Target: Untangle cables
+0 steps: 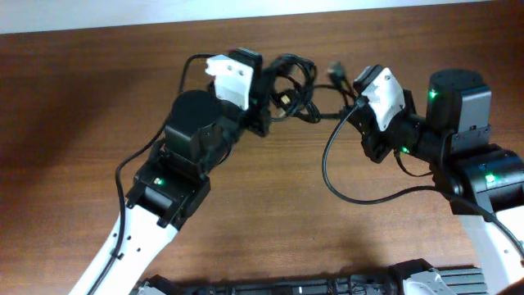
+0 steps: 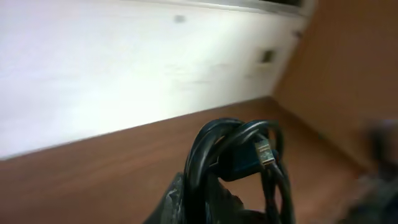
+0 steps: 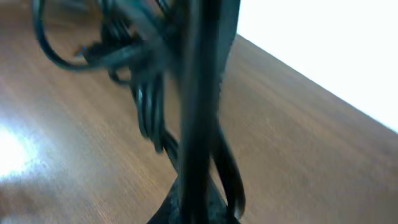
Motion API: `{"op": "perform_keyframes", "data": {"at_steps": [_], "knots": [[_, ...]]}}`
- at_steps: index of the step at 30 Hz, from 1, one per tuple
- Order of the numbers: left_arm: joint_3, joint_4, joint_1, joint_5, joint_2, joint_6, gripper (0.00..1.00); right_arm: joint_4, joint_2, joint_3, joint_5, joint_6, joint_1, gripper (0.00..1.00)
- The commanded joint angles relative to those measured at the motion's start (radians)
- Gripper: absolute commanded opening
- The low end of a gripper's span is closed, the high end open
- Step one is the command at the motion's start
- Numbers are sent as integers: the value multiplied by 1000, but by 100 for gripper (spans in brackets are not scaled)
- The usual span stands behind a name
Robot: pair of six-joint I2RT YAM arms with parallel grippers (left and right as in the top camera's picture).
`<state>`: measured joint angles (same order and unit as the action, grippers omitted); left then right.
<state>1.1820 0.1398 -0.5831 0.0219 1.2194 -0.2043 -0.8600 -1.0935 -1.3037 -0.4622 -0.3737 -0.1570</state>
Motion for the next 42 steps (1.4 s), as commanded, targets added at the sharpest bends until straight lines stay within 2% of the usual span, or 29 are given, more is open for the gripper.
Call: {"op": "perform_keyframes", "data": {"at_steps": [1,3,5,7,8,10,15,19,23,26,30,37,42], "knots": [[14,4,10,-229,-23,-96,0,-12,18,-9,75,43,1,4],[14,4,10,-229,-23,-96,0,-18,18,-9,85,53,1,4],[14,4,10,-216,-24,-95,0,-19,18,-9,182,144,1,4],[14,6,10,-133,-27,-94,0,-19,18,-9,280,239,1,57],[14,7,10,-109,-29,-94,0,-19,18,-9,286,251,1,72],[14,3,10,-79,-31,-55,0,-20,18,-9,287,256,1,80],[14,-23,10,127,-32,124,0,-26,19,-9,278,246,1,82],[14,-23,10,291,-32,279,0,-27,23,-9,125,159,1,82],[14,-34,10,301,-32,288,0,-25,55,-9,-133,24,1,80],[14,-42,10,454,-32,289,0,-9,59,-9,-127,22,1,80],[14,15,10,571,-32,323,0,34,59,-9,-14,45,1,81],[14,38,10,674,-36,383,0,-16,60,-9,431,143,1,84],[14,60,10,650,-36,424,0,-24,81,-9,463,151,1,86]]}}
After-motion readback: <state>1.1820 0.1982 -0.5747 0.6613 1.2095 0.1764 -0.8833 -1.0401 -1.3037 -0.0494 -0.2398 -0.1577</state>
